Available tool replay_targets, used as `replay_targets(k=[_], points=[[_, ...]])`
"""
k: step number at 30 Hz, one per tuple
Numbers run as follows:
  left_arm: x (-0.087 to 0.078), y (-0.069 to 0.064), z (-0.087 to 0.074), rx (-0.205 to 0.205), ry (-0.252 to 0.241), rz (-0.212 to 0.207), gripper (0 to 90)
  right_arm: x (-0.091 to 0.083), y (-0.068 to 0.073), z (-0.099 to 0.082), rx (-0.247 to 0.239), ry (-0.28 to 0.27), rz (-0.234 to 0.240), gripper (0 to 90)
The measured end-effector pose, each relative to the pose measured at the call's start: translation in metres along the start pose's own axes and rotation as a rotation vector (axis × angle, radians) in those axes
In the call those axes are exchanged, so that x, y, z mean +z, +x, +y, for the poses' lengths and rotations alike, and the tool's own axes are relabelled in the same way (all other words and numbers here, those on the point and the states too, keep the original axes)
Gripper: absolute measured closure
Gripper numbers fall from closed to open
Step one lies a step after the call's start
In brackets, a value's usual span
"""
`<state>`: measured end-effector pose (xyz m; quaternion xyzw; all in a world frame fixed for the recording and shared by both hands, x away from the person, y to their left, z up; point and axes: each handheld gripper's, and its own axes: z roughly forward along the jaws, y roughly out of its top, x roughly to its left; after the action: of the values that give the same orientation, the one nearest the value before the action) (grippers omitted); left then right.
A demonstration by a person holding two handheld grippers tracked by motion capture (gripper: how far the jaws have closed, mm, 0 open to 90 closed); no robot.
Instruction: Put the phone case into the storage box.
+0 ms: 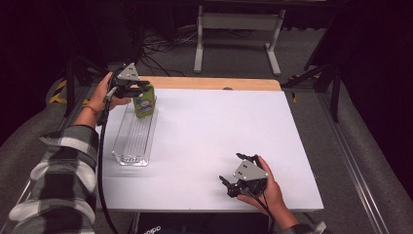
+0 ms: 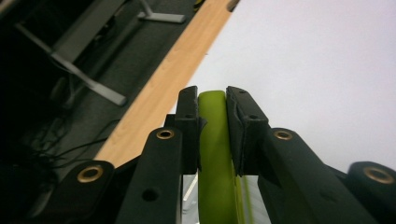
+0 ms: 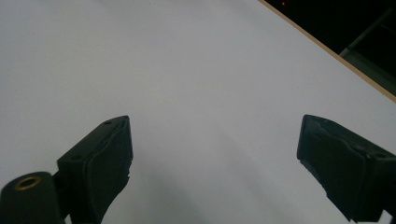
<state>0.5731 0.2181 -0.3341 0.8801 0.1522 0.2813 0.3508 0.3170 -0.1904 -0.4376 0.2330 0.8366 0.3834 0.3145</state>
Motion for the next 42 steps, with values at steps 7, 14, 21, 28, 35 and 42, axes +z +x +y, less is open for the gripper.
replay_targets(k=[7, 14, 21, 28, 35, 42], points=[[0.008, -0.003, 0.006, 0.003, 0.021, 0.059, 70.0, -0.001, 0.000, 0.000, -0.004, 0.001, 0.007, 11.6], [0.007, -0.003, 0.006, -0.027, 0.017, 0.120, 61.5, -0.002, 0.002, 0.002, -0.015, -0.007, 0.014, 11.5], [-0.007, -0.010, -0.004, -0.110, -0.049, 0.157, 49.7, -0.004, 0.001, 0.001, -0.010, -0.009, 0.010, 11.5], [-0.020, -0.029, -0.028, -0.197, -0.105, 0.173, 40.7, -0.005, 0.002, 0.002, -0.010, -0.009, 0.013, 11.5], [-0.018, -0.049, -0.059, -0.248, -0.103, 0.140, 54.4, -0.005, 0.003, 0.003, -0.013, -0.012, 0.014, 11.5], [-0.014, -0.043, -0.066, -0.296, -0.107, 0.147, 71.0, -0.004, 0.003, 0.004, -0.017, -0.004, 0.017, 11.7]])
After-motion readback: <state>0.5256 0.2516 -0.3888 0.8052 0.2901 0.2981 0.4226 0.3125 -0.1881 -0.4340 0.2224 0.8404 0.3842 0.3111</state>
